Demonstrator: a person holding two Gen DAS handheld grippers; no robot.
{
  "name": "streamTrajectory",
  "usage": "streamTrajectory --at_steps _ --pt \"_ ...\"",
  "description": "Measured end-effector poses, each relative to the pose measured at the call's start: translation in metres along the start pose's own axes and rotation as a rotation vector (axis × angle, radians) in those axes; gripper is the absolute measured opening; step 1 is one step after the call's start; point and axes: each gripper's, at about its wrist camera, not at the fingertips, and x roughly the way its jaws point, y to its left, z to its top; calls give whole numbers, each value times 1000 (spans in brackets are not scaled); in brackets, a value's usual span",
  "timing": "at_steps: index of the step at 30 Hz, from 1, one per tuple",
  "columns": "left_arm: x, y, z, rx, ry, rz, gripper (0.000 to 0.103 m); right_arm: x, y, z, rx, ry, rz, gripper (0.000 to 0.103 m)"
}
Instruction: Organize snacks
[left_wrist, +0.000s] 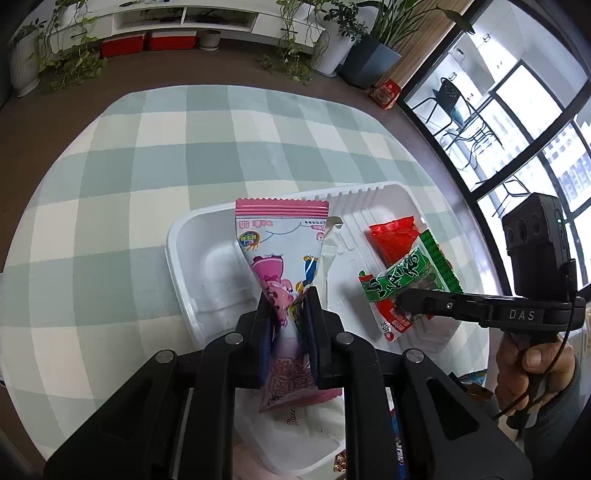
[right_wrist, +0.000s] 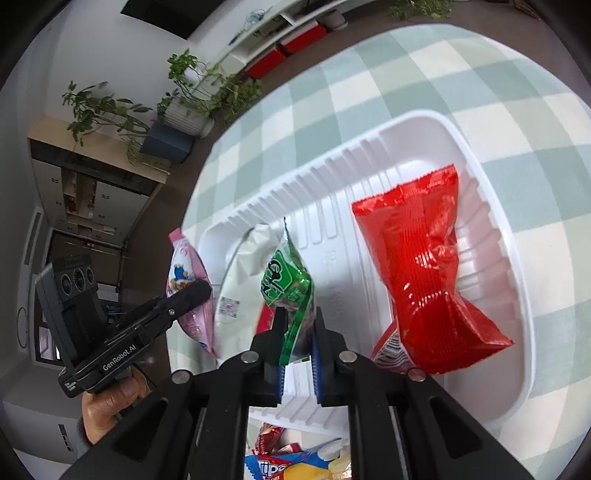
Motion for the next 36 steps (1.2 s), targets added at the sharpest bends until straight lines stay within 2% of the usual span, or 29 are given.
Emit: streamTrajectory --at_steps 8,14,16,18,19,21,23,24,26,31,36 --pt "22 16 2 -14 14 43 17 17 -17 -3 50 30 -6 13" --pt "29 19 -1 -15 5 56 19 17 -17 -4 49 29 -6 19" --pt "25 17 0 -14 -7 70 20 14 -14 -6 51 24 -7 24" --pt "22 17 1 -23 -25 82 22 12 -12 -6 61 15 -5 41" --pt "19 17 1 -29 -35 84 24 9 -11 -6 62 9 2 45" --pt "13 17 1 -40 -50 93 29 4 -7 -7 56 0 0 54" --pt "4 16 0 -46 -70 85 52 -3 -5 -8 46 -12 1 58" --pt "-2 14 -1 -46 -84 85 55 -6 -3 -9 44 -15 5 58" --pt "-13 8 -2 -43 -109 104 68 -13 1 -11 42 -19 22 59" --pt "-50 -6 -12 -33 -168 75 77 -46 17 -24 10 -67 68 68" --pt "-100 -19 -41 -17 -255 65 88 -104 35 -64 -83 -187 180 89"
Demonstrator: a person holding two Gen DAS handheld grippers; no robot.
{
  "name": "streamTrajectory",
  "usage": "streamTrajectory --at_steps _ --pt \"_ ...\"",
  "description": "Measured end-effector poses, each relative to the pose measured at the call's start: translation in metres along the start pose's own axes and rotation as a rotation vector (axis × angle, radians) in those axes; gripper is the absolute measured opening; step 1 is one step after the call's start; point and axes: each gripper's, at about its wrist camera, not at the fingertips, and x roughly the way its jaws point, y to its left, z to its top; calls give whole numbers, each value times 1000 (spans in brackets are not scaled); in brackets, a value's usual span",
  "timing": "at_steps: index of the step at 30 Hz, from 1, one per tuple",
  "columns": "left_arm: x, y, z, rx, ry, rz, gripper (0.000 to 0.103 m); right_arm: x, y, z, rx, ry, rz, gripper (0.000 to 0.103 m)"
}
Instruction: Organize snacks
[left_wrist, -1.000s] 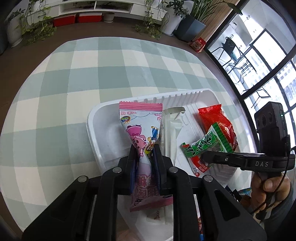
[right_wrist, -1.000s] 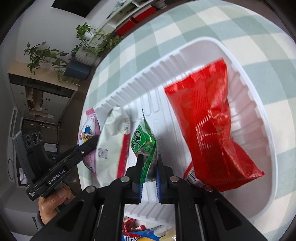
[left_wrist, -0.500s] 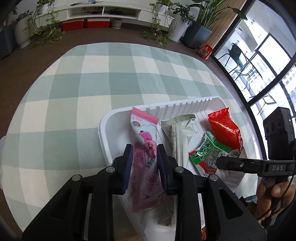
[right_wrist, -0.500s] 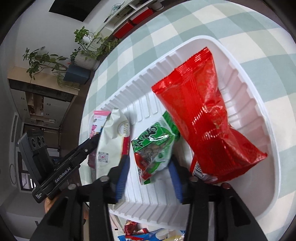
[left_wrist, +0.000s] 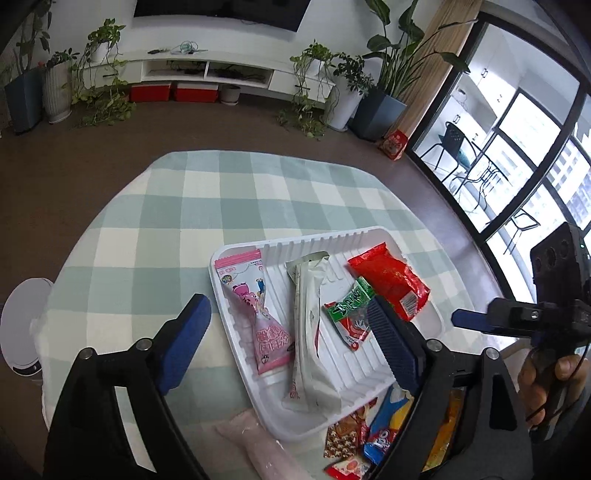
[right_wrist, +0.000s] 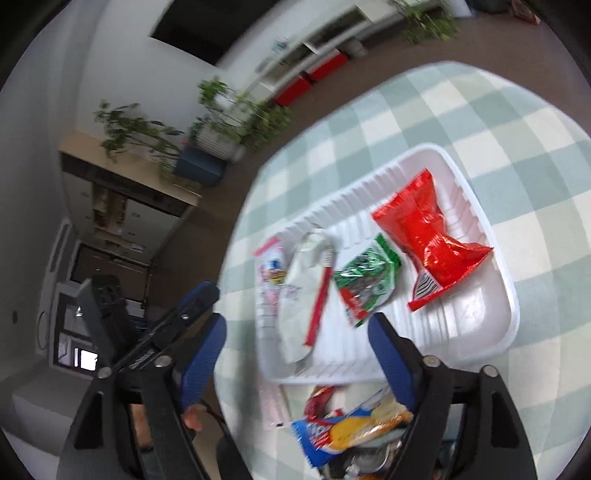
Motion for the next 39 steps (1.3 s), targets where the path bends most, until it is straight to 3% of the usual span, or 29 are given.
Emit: streamTrajectory --at_steps 3,7,13,15,21,31,39 --pt "-33 -1 -28 -12 -40 25 90 -38 15 -32 -83 -90 62 99" --pt "-51 2 -83 -39 -32 69 93 -72 15 -94 -146 -187 39 100" --pt "-42 9 -144 -81 33 145 94 -90 1 -171 -170 -268 -114 100" --pt "-36 10 -153 -99 46 154 101 -90 0 -187 -178 -270 -148 98" --pt "-16 0 -160 -64 88 192 103 -74 -7 -203 -167 -225 -181 81" --pt "23 2 -151 -21 174 358 102 -53 -10 -220 -163 -156 -177 77" --pt "37 6 -139 31 191 363 66 -44 -16 -225 -150 -122 -190 76"
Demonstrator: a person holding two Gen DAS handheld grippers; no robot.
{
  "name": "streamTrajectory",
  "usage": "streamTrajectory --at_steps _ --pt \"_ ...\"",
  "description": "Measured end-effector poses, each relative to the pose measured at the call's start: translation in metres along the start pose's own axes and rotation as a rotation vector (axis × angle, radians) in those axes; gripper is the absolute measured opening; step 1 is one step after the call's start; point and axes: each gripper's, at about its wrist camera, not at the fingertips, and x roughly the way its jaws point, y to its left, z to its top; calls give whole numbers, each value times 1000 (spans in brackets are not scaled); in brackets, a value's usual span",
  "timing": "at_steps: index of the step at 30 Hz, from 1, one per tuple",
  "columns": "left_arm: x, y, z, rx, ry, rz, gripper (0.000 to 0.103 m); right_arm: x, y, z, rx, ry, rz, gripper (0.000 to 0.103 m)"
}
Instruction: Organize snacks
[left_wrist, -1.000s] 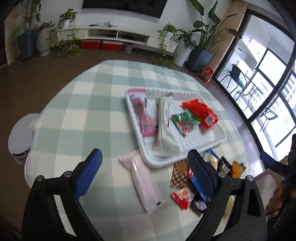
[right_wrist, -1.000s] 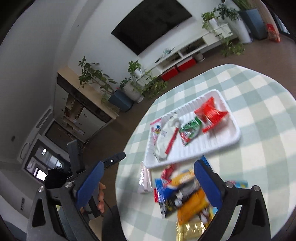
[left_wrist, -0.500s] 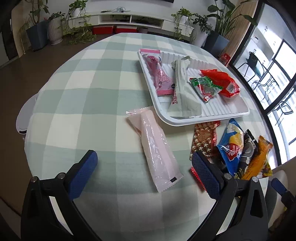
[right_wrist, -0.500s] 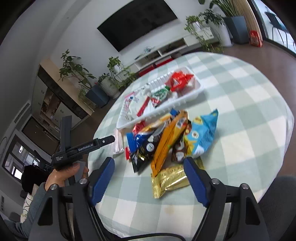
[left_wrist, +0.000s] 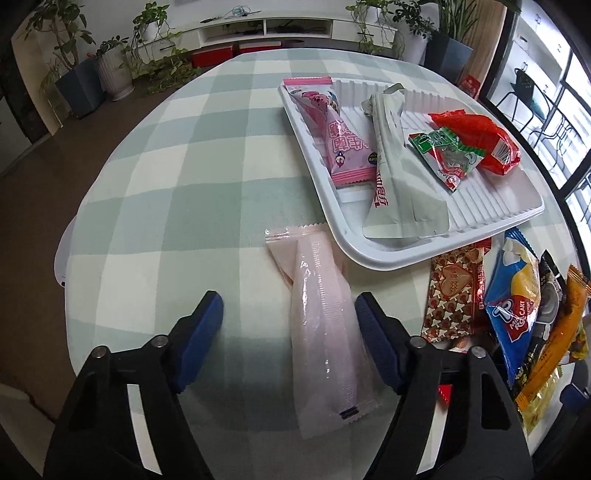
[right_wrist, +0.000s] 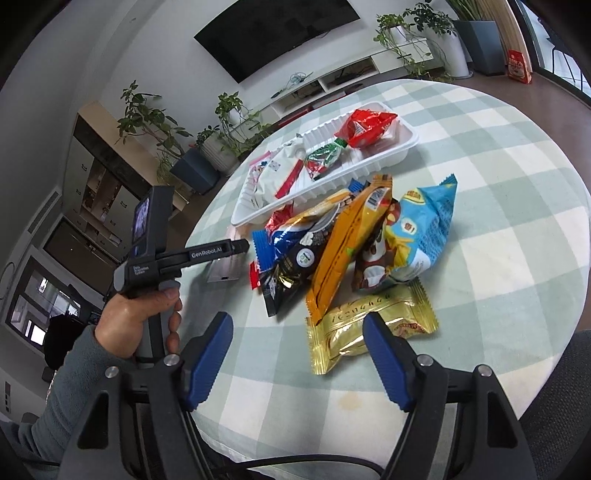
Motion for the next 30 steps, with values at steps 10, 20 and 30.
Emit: streamTrajectory --at_steps 10,20,30 --pt "-8 -6 -9 125 -16 -14 33 9 -15 -11 79 69 -95 72" --pt "-32 -20 -54 206 -8 -134 32 28 -26 9 149 72 -122 60" --pt "-41 -20 -71 196 -17 -157 32 26 -30 20 94 84 -291 49"
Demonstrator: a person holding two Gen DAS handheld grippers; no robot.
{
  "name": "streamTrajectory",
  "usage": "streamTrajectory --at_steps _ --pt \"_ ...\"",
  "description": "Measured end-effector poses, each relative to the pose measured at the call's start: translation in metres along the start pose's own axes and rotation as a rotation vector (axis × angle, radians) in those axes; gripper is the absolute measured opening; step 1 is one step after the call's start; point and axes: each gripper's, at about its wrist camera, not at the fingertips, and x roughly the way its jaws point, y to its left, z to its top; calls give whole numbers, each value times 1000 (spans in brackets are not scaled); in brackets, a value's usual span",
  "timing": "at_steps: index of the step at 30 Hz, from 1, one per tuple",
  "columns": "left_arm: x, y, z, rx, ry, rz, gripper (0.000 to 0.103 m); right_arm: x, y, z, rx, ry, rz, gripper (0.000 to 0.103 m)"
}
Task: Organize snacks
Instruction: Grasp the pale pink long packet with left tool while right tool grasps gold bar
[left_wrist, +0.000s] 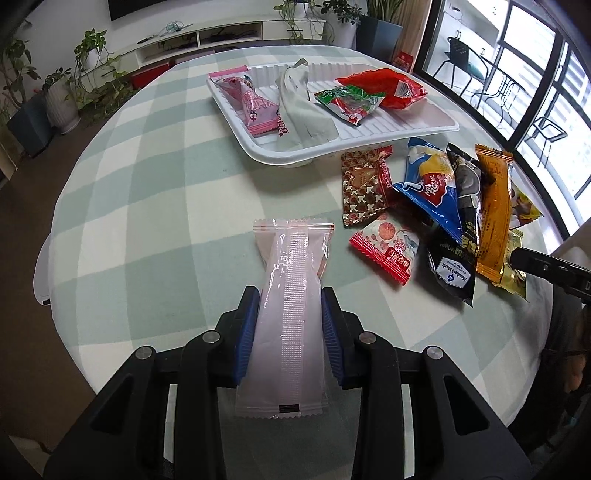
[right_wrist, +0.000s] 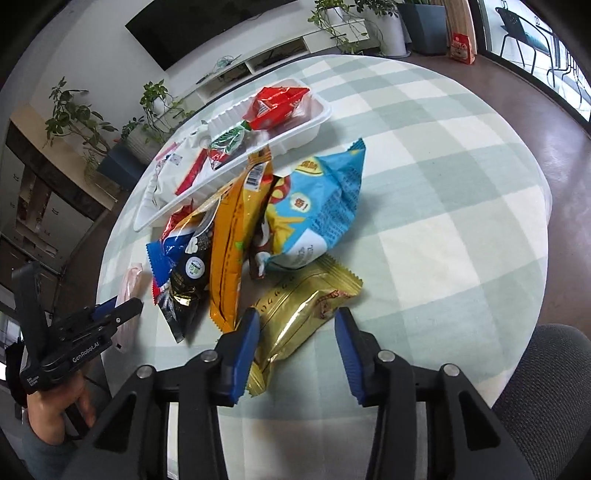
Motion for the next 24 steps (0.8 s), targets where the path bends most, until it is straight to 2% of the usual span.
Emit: streamTrajectory --at_steps 3,9,13,15,16,24 --pt "0 0 -1 4 -5 0 32 7 10 4 -37 8 -33 60" --pt "-1 -2 -3 20 -10 10 32 19 30 1 -194 -37 -123 63" --pt "-2 -1 -4 16 -12 -5 32 18 31 -4 -278 -49 -166 54" --pt "-3 -1 -5 18 -14 -7 31 15 27 -3 -288 -43 -189 38" --pt "-3 -1 -5 19 -14 -8 31 14 24 -2 -284 -40 -187 35" --pt "-4 -2 -7 22 -23 -7 31 13 21 -2 -312 -35 -195 36"
